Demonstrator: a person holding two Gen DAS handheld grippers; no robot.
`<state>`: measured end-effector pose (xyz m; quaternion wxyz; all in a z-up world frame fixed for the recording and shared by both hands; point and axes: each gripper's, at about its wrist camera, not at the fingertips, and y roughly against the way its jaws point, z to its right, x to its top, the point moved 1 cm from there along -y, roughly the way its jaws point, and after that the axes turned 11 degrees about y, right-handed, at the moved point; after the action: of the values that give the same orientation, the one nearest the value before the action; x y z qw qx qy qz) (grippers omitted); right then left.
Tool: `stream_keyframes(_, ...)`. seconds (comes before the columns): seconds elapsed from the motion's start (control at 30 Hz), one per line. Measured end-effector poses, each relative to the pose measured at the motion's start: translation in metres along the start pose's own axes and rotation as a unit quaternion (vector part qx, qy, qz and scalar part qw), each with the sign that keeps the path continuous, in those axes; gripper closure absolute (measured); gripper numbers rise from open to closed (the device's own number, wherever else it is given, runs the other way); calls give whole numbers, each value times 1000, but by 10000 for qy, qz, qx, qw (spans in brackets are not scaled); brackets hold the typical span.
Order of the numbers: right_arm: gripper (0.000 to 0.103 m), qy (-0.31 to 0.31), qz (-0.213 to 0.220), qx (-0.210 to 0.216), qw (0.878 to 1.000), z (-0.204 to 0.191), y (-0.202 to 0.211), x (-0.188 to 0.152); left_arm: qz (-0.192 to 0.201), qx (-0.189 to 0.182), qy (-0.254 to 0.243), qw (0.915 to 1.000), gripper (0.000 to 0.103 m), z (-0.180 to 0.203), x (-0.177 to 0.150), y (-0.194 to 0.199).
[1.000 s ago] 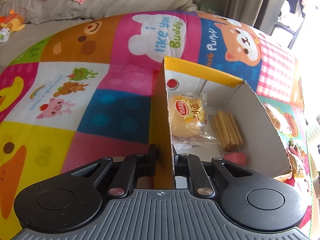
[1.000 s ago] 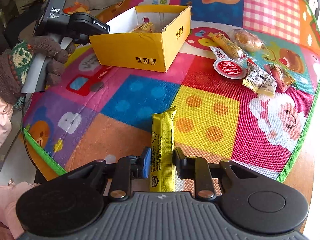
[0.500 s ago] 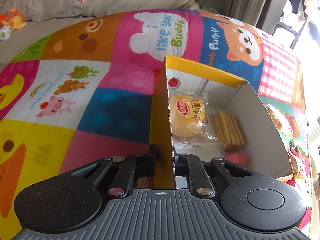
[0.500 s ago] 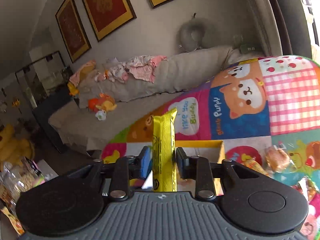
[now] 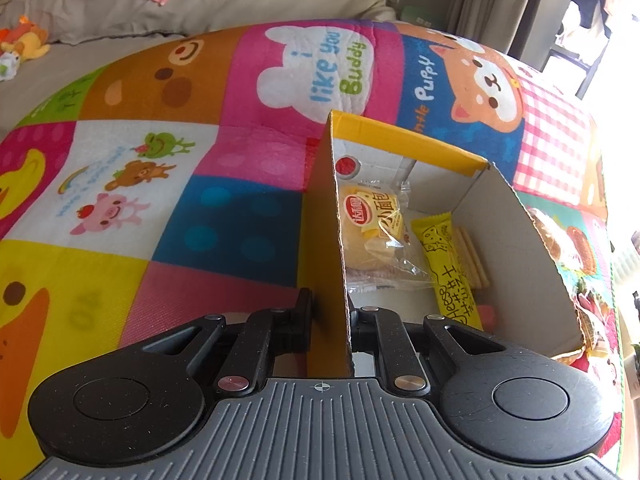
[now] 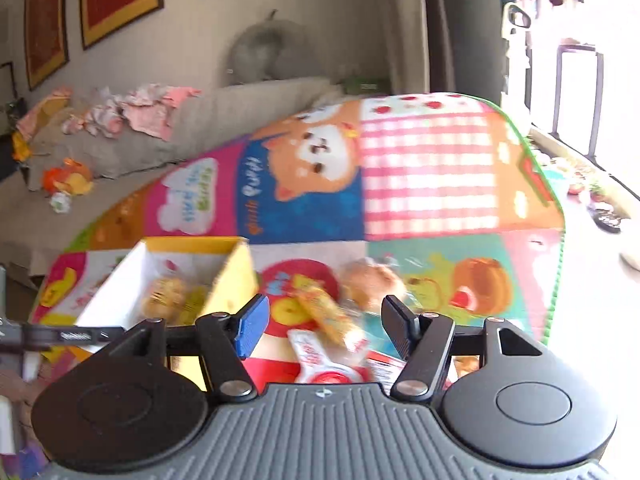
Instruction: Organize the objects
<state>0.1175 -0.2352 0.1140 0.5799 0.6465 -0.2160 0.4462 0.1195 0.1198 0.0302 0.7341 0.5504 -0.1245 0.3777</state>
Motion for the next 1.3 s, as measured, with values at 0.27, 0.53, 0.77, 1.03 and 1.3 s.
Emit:
stream_keyframes(0.27,37,-805,-647,-615,9927,85,-25,-56,-5,57,-2,10000,89,1,0,-1)
stream_keyframes(0.53,22,-1731,-814,-474,9804,103,-91,-59,-46,104,-23,9999,89,1,0,-4)
stream_keyframes(0.77,25,-1586,-1038,-670,9796,104,-136,-52,-43,89,-26,9999,89,1,0,-4)
stream_keyframes(1.03,41,-888,-1116,-580,9881,96,-91,-81,-33,42,29,10000,89,0,0,-4)
stream_keyframes(1.3,41,-56,-1090,9,9940,34,-26,-116,-34,48,24,10000,89,0,0,-3)
